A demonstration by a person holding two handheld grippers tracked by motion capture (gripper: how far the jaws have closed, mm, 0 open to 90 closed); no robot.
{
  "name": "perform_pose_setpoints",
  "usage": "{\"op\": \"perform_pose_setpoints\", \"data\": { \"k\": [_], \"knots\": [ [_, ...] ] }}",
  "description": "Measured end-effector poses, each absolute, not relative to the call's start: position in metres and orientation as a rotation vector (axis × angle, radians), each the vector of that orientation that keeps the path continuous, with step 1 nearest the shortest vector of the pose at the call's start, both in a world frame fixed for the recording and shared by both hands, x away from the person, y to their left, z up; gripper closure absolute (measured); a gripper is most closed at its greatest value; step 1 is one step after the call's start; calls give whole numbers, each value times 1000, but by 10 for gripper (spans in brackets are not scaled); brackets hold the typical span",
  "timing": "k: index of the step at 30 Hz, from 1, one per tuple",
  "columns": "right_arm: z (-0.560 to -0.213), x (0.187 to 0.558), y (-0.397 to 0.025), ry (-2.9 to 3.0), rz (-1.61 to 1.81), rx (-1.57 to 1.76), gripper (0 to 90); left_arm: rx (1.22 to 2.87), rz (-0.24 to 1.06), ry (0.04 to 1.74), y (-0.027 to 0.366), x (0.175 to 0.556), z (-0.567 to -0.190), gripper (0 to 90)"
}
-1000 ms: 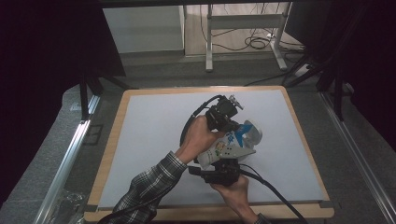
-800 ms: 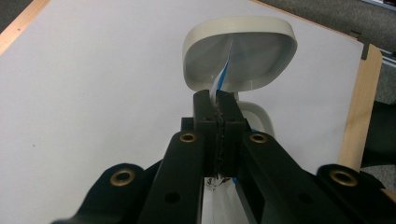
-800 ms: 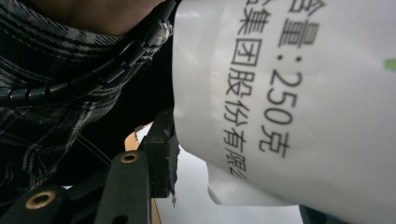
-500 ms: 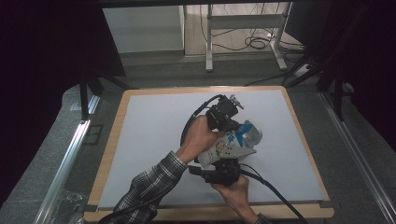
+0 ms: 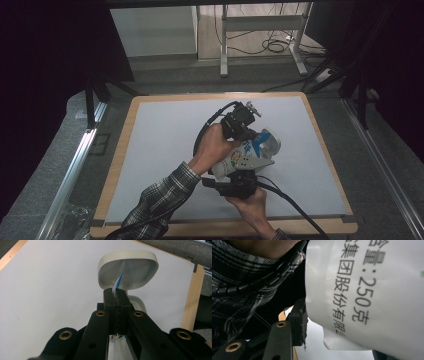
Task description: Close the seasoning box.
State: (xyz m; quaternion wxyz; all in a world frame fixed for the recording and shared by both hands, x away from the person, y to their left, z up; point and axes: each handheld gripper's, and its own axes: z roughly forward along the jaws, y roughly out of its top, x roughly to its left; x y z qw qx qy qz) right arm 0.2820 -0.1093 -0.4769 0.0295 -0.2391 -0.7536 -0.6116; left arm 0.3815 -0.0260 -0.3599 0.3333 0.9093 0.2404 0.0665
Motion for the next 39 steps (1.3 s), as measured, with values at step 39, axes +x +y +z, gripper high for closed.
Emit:
{"op": "perform_pose_setpoints", "data": {
  "k": [39],
  "knots": [
    [-474, 282, -111, -2321, -1896, -738, 525, 2384, 176, 625, -29, 381, -359, 896]
  ]
}}
